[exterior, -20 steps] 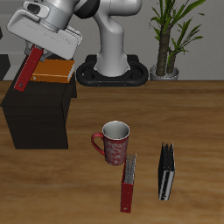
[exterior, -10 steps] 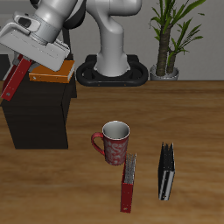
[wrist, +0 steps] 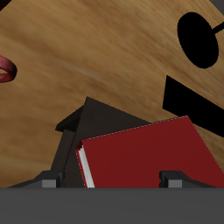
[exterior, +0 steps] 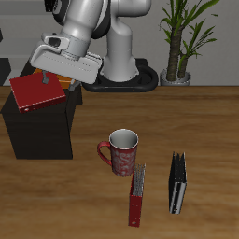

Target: Place the orange book flat on top of the shelf and place the left red book flat on top of the shelf

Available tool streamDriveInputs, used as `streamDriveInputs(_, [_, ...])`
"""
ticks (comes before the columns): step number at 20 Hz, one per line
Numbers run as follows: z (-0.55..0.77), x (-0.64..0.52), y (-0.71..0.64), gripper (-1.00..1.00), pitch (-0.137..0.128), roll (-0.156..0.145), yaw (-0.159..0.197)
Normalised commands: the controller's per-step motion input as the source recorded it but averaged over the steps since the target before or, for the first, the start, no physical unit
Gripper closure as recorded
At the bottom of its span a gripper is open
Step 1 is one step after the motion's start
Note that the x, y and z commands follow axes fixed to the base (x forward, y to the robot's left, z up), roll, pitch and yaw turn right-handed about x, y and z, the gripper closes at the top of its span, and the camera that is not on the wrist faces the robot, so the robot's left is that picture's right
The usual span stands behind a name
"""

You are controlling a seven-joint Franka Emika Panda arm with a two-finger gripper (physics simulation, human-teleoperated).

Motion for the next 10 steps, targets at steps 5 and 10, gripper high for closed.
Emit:
streamDriveInputs(5, [0.06, -0.11, 0.76, -1.0, 0.001, 0.164, -0.04])
streamDriveInputs(10, [0.19, -0.18, 0.5, -1.0, -0.041, 0.089, -0.036])
